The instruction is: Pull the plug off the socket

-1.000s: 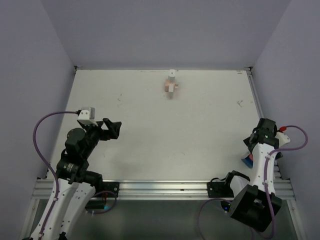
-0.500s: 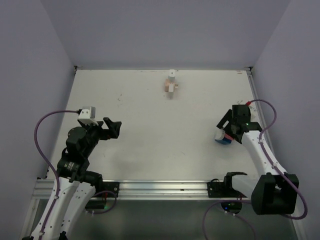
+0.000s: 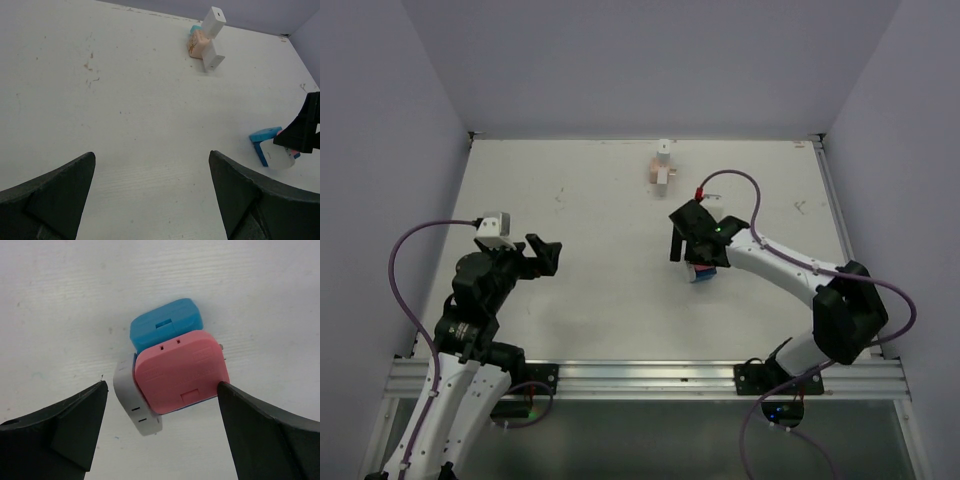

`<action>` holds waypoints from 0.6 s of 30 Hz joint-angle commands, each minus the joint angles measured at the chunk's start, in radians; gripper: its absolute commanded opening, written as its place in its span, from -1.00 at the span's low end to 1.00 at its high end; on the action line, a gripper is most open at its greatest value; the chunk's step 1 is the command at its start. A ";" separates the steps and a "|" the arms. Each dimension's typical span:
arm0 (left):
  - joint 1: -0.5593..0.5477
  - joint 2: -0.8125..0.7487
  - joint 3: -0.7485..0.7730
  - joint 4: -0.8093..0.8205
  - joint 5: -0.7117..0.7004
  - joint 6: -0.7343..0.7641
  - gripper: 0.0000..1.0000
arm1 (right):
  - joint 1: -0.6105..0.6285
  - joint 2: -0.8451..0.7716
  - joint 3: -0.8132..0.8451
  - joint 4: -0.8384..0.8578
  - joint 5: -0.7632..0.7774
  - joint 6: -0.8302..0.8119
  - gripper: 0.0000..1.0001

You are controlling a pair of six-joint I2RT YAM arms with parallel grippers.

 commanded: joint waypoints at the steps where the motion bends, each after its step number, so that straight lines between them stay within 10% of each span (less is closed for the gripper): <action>1: 0.009 0.005 0.002 0.038 -0.004 0.013 0.99 | 0.129 0.077 0.094 -0.061 0.053 0.074 0.89; 9: 0.012 0.007 0.000 0.035 -0.007 0.011 0.99 | 0.343 0.249 0.318 -0.174 0.151 0.019 0.98; 18: 0.015 0.011 -0.003 0.040 0.010 0.010 0.99 | 0.357 0.075 0.314 -0.150 0.182 0.004 0.96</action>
